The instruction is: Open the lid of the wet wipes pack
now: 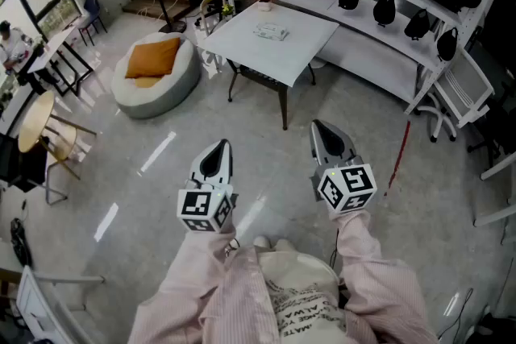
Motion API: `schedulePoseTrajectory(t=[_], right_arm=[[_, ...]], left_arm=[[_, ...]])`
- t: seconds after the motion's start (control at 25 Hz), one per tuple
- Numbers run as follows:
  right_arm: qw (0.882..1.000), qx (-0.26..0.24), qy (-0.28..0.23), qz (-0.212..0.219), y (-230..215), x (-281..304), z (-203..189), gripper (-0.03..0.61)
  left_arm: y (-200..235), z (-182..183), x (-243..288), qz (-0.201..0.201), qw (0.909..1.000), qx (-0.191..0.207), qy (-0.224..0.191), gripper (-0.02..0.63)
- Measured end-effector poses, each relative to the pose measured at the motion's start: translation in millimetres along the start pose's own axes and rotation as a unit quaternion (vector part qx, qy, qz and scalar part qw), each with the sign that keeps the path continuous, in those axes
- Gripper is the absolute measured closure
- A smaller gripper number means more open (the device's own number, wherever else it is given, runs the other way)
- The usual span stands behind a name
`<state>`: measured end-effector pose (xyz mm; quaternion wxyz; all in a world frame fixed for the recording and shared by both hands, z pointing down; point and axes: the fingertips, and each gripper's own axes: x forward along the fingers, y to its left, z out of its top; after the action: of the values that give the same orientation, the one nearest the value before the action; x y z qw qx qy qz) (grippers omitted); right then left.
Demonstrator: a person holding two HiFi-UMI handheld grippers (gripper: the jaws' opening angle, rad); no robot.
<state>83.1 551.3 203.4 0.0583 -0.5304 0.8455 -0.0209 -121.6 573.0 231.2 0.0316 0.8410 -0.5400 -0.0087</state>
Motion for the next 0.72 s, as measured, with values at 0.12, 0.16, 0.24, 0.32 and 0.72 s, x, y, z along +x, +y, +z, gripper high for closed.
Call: schedulePoseTrajectory(t=[0.12, 0.16, 0.24, 0.32, 0.72], right_arm=[[1.0, 0.001, -0.001, -0.001, -4, 1, -1, 0.581], [1.0, 0.003, -0.002, -0.003, -5, 1, -2, 0.58], [1.0, 0.009, -0.01, 0.001, -8, 1, -2, 0.58], [0.999, 0.014, -0.018, 0.025, -6, 1, -1, 0.58], [0.999, 0.003, 0.004, 0.039, -33, -1, -25, 0.563]], left_arm=[[0, -2, 3, 0.002, 1.0, -0.002, 0.001, 0.617], [-1, -2, 3, 0.003, 1.0, -0.003, 0.001, 0.617], [-3, -3, 4, 0.003, 1.0, -0.003, 0.001, 0.617], [-4, -4, 4, 0.003, 1.0, -0.004, 0.001, 0.617], [-22, -21, 13, 0.005, 0.9998, -0.016, 0.005, 0.617]])
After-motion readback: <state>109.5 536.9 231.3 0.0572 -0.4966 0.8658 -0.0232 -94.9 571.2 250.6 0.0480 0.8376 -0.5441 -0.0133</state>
